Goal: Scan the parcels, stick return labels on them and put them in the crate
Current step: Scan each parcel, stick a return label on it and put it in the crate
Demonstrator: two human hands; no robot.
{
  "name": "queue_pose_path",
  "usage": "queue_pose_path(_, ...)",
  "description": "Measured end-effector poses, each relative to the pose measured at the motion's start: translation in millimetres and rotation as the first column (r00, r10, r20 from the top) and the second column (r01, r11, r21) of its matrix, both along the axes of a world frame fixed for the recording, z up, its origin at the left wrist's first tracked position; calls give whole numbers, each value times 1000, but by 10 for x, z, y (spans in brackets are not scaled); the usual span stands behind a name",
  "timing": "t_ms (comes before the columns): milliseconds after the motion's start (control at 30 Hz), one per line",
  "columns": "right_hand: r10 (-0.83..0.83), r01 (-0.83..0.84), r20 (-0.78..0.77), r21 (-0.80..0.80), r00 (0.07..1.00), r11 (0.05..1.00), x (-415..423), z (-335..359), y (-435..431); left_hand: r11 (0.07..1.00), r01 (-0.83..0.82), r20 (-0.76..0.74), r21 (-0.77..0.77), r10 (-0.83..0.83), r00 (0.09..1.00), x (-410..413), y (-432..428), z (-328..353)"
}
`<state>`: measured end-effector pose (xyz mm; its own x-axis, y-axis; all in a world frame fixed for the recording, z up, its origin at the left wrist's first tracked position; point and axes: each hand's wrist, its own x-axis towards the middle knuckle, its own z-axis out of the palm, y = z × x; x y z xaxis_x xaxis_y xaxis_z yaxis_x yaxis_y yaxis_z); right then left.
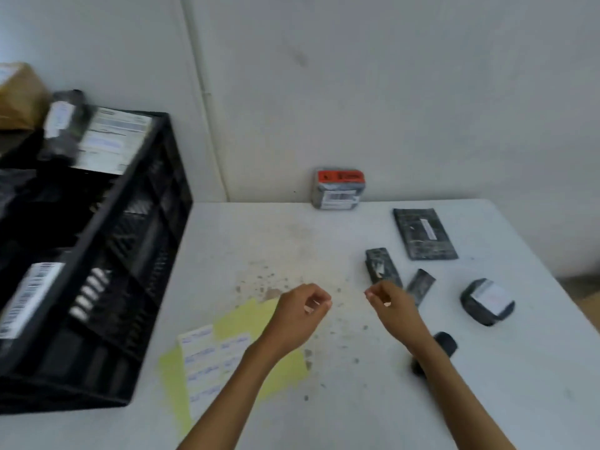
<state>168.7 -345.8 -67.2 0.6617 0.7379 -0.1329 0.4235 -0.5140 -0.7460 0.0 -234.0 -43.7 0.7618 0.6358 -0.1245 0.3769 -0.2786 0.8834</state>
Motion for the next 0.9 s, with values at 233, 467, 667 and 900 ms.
queue_pose_path(233,-1,95,296,-304,955,948,929,-468,47,947,-106,-188,-304,50,981,1261,-297,-572)
queue_pose_path(467,69,94,342,-436,937,895,1015,-741,296,810,-243,-173,-534,176,969,1804,-359,-702)
queue_pose_path(667,-18,47,403,-61,915,997,901,-806,105,702,-385,-136,-598,385,913,1749,-226,-663)
queue_pose_path(900,43,-164,555,169,830,972,777,-669,-123,578,-415,-119,-702,480,869,1448,-209,-541)
